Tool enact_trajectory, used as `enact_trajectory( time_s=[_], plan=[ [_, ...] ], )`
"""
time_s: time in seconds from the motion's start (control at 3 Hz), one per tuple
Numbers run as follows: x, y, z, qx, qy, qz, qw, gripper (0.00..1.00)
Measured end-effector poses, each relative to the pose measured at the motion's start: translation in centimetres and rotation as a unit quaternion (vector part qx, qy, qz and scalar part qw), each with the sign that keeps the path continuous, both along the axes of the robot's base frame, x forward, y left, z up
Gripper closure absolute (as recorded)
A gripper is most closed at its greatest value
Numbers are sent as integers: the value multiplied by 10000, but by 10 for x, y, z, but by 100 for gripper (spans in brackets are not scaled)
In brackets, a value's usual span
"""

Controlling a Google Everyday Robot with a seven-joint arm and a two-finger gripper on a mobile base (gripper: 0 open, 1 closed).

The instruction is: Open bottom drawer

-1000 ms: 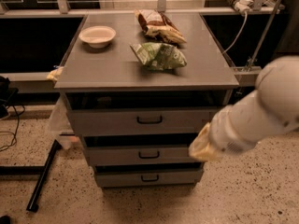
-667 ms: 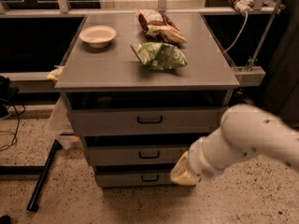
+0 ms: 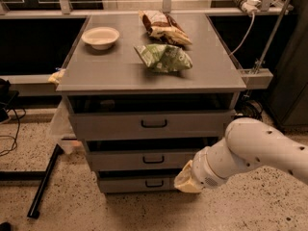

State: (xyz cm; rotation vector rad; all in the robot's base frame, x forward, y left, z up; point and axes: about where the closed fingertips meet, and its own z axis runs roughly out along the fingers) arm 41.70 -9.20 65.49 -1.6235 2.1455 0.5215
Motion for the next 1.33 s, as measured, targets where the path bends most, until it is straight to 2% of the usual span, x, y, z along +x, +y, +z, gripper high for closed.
enact_trajectory(
  time_s=[0.33, 0.67, 1.0, 1.33],
  plan=[
    [5, 1, -24, 62, -142, -72, 9999, 100],
    [26, 2, -97, 56, -444, 102, 9989, 100],
    [81, -1, -157, 202, -970, 155, 9950, 100],
    [135, -1, -210, 492, -1160, 135, 9919, 100]
  ],
)
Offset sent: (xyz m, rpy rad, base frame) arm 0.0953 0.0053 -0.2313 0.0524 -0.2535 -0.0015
